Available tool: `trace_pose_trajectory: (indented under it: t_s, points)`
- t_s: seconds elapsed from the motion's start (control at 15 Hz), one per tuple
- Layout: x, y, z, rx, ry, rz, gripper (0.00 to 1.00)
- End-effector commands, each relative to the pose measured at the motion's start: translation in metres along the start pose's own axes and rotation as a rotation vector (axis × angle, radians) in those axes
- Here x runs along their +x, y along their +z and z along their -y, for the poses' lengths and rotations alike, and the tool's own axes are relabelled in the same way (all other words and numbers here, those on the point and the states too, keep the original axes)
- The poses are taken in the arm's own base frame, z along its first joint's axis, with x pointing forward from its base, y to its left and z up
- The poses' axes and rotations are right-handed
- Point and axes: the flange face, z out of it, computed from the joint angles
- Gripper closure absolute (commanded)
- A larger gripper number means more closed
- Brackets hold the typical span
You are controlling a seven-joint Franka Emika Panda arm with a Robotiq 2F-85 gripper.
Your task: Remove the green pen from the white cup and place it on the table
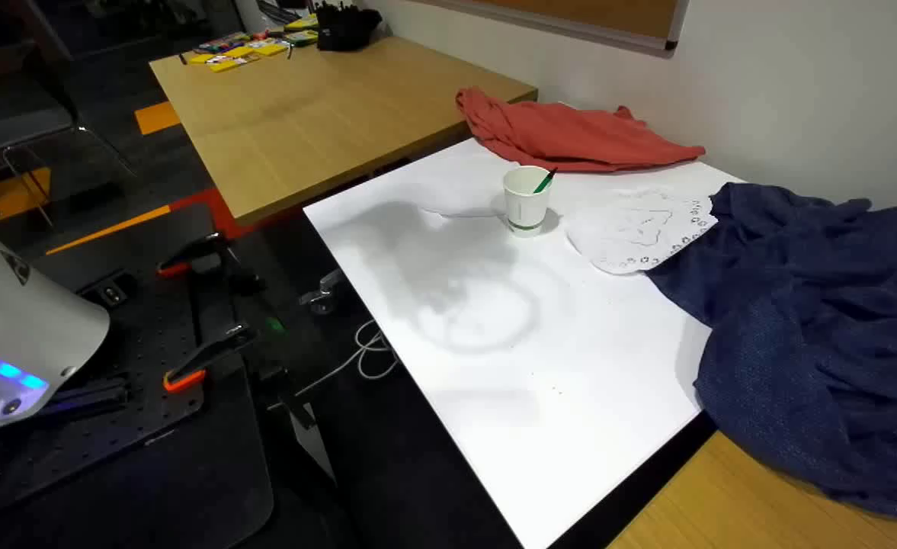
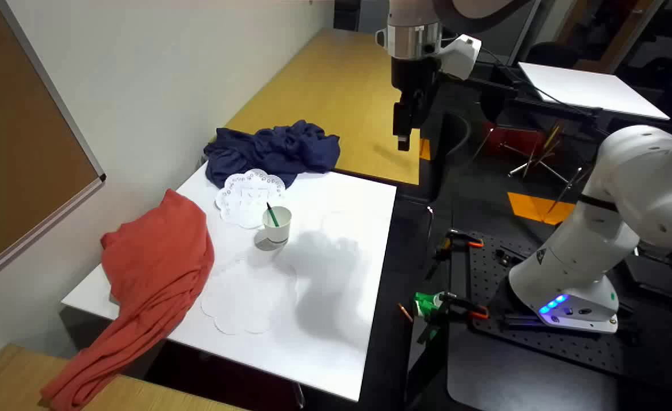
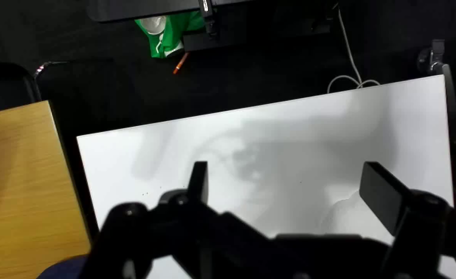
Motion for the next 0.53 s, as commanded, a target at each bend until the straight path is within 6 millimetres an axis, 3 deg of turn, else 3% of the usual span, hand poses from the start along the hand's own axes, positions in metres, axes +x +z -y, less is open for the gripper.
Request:
trace_pose_trajectory:
  t_s: [0.0, 0.33, 0.47]
  points:
    - [0.0001, -0.0004, -0.0001, 0.000, 0.000, 0.000, 0.00]
    - [0.0001, -0.0004, -0.0001, 0.000, 0.000, 0.000, 0.00]
    - [0.0088, 0.0007, 0.0035, 0.004, -0.006, -0.010, 0.00]
